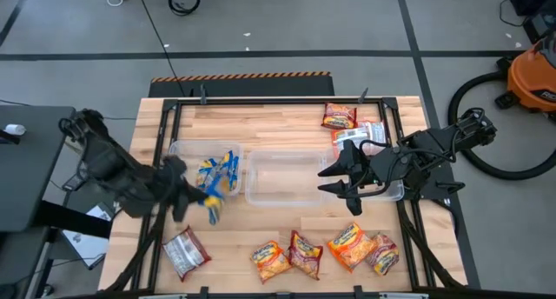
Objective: Sort Maruchan noodles
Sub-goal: Put the blue noodle pack into the left transparent bin
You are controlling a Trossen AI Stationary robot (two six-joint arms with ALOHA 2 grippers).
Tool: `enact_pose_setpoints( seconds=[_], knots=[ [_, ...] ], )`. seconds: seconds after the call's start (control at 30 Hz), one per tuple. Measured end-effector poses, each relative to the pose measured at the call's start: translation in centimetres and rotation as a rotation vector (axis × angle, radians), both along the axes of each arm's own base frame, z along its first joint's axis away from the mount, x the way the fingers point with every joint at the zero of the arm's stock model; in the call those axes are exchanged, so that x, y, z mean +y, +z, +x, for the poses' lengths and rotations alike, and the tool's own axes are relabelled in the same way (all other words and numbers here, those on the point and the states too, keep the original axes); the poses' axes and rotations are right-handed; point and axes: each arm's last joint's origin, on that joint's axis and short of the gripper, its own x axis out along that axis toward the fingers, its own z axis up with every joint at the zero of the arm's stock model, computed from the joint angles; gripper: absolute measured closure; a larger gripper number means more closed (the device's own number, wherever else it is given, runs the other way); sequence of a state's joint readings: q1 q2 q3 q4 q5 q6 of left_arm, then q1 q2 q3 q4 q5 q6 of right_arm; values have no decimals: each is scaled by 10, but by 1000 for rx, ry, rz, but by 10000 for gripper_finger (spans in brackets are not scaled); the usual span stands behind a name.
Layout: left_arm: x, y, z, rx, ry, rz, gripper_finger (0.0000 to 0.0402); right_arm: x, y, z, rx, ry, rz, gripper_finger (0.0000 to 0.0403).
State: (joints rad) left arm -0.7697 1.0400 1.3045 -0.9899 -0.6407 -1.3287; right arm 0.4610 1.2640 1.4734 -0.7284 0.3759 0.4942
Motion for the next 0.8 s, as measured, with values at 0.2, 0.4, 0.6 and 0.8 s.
enact_pose_setpoints(
  seconds=[0.2,0.4,0.6,0.8],
  knots=[
    [37,-7,-34,124,152,60,401,0,0,0,1,-4,8,224],
    [60,-16,-56,207,273,139,401,0,0,0,1,-7,15,224],
    [72,-42,-65,232,337,159,401,0,0,0,4,-13,24,224],
    [80,-83,-75,336,357,139,401,0,0,0,5,-20,35,224]
  ],
)
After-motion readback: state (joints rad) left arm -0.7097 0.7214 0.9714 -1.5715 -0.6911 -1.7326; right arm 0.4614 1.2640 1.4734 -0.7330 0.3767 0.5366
